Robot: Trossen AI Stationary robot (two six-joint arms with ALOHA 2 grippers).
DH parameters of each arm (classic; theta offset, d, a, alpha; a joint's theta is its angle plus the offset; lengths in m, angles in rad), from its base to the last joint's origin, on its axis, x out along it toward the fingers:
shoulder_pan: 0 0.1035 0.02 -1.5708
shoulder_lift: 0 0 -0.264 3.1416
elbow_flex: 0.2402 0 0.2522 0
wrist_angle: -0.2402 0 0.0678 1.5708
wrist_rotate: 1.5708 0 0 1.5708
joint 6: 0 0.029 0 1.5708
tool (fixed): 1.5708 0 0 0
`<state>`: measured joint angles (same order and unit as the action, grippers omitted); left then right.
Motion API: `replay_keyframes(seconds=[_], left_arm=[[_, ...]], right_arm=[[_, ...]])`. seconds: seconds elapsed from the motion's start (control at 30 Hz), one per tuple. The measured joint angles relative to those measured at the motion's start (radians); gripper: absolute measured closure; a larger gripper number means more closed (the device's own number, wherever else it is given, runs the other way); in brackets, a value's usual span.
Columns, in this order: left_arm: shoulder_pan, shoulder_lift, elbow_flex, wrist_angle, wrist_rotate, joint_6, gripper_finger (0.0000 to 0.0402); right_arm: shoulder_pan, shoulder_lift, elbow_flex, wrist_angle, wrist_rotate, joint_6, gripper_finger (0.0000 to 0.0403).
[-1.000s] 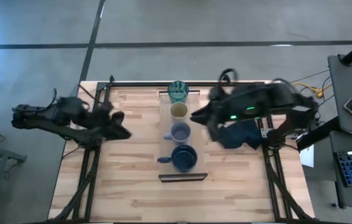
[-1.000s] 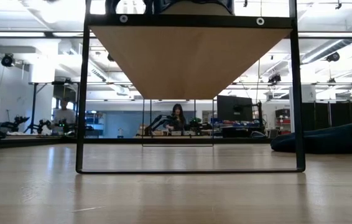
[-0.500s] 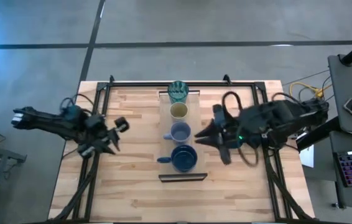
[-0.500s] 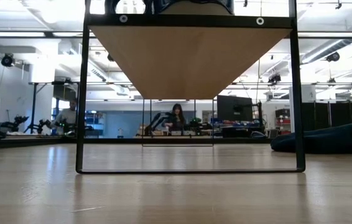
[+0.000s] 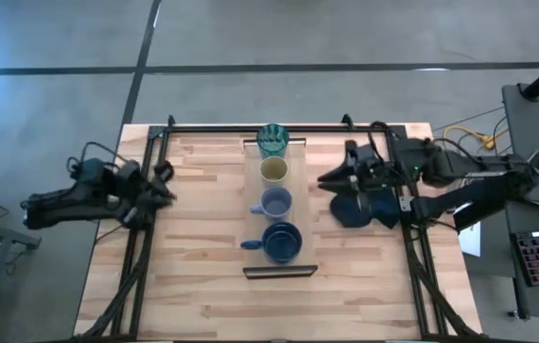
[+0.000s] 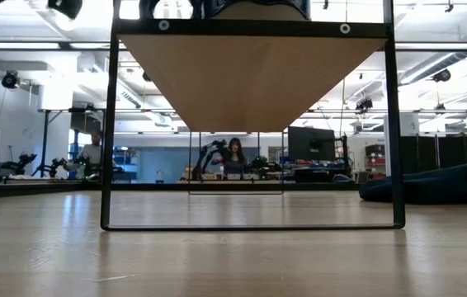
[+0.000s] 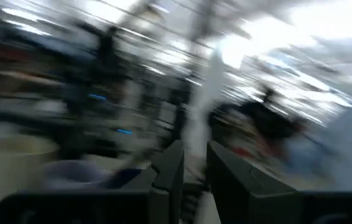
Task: Stack small to large cups/mugs on shelf
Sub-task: Return to Home Position
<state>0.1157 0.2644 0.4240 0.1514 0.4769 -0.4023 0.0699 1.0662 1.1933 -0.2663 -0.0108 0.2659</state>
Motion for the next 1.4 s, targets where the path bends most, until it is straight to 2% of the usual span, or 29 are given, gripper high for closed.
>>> replay_keyframes(seconds=[0.07,0.1,0.23,0.33,0.5,0.6,0.83,0.97,1.1,1.4], left_arm=[[0.003,-0.087,-0.008,-0.075,-0.127,-0.009,0.0345],[0.002,-0.122,-0.021,-0.080,-0.156,-0.011,0.0345],[0.002,-0.236,-0.090,-0.075,-0.171,-0.072,0.0345],[0.001,-0.237,-0.174,-0.043,-0.134,-0.099,0.0345],[0.000,-0.174,-0.327,0.280,-0.043,-0.118,0.0345],[-0.001,-0.153,-0.407,0.403,-0.015,-0.171,0.0345],[-0.006,-0.144,-0.415,0.240,0.051,-0.223,0.0345],[-0.006,-0.146,-0.415,0.157,0.118,-0.276,0.0345],[-0.006,-0.152,-0.415,0.076,0.166,-0.298,0.0345],[-0.004,-0.155,-0.416,0.059,0.166,-0.300,0.0345]], right_arm=[[-0.021,-0.049,-0.072,0.008,0.035,0.018,0.0329],[-0.026,-0.075,-0.111,0.024,0.044,0.022,0.0328],[-0.024,-0.172,-0.253,0.127,0.052,0.043,0.0322],[-0.023,-0.226,-0.358,0.139,0.067,0.064,0.0321],[-0.024,-0.308,-0.499,0.229,0.073,0.078,0.0328],[-0.025,-0.360,-0.579,0.275,0.077,0.083,0.0331],[-0.024,-0.488,-0.737,0.361,0.135,0.122,0.0329],[-0.024,-0.556,-0.787,0.358,0.085,0.118,0.0324],[-0.026,-0.618,-0.846,0.365,0.087,0.081,0.0324],[-0.024,-0.767,-1.074,0.523,0.082,0.135,0.0334]])
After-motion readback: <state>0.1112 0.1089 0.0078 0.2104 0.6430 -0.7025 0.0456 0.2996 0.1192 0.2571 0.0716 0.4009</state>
